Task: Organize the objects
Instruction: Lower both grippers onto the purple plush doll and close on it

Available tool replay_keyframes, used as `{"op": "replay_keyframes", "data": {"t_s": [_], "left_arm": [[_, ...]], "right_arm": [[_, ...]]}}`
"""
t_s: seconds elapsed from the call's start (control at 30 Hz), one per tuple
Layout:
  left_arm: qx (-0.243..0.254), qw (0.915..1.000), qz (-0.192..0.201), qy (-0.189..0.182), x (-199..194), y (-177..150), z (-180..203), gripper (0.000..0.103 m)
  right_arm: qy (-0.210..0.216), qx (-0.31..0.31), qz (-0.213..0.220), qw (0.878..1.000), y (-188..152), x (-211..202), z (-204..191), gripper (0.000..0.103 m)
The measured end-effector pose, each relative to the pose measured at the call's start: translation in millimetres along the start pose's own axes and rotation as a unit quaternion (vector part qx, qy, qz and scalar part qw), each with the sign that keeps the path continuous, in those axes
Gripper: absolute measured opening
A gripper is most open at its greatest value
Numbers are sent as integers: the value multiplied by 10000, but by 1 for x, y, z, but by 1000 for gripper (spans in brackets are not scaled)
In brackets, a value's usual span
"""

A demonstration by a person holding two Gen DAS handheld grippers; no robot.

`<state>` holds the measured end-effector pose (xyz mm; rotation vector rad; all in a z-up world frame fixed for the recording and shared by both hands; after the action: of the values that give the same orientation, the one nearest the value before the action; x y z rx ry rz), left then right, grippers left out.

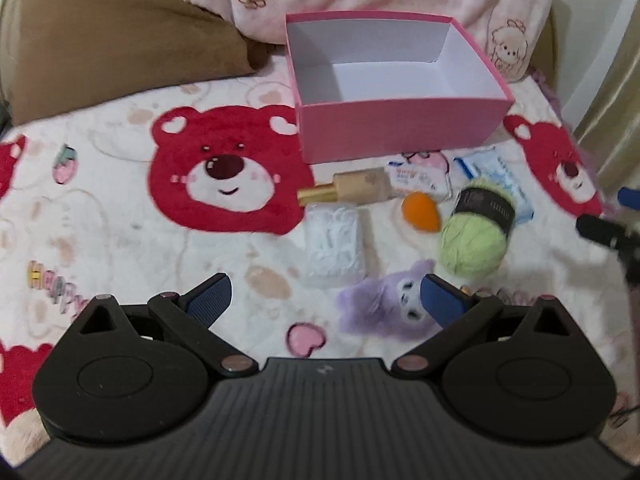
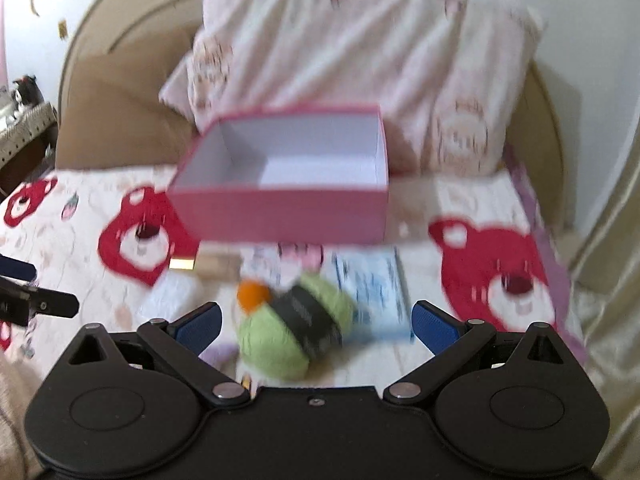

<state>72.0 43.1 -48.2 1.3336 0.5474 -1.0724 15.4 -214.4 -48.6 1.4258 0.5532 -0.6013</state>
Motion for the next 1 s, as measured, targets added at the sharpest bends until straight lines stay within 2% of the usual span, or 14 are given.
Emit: {"op": "replay_keyframes", "data": {"t_s": [0.07,0.13,0.23,0.33,0.4,0.6,0.67,0.8,0.9,1.0], "left_arm": [[46,10000,46,5,10,10,-3,100],[22,9999,102,-1,20,16,-8,99],[-156,9993,189,-286,36,19,-14,96],[-343,9982,154,-470,51,13,-19,92],[-371,9980,79,-511,62,5,-20,91],[-521,9951,-238,-812,91,-20,-25,76],[-541,9943,-306,-862,99,-28,-27,75],[-604,9913,-417,-1097,110,-44,-24,70],[-568,9905,-395,-1192,118,-52,-20,63],[-855,9888,-243,-1197,126,-54,-24,62]], "right_arm": [[52,-59,151,9999,2,5,-7,102],[194,-163,75,9997,1,12,-14,102],[609,-367,-648,9954,-7,32,-28,102],[903,26,-1249,9880,-15,53,-35,102],[1029,-49,-1398,9848,-21,58,-46,103],[1558,-305,-1882,9692,-52,79,-91,101],[1714,-378,-1949,9650,-63,84,-104,97],[2095,-334,-1799,9605,-73,86,-120,92],[2031,-384,-1734,9629,-80,90,-123,84],[1921,-397,-1630,9669,-84,94,-125,79]]}}
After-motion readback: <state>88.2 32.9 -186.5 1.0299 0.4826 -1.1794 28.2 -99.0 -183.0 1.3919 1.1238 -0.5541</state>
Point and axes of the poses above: each gripper's, at about its wrist camera, not at the fingertips, and x roughly the way its jaws point, z to its right, y to its top, the point moved 6 cm from there along x, roughly the way its jaws point, and after that the axes turned 8 degrees about -y, right-handed, at the moved point
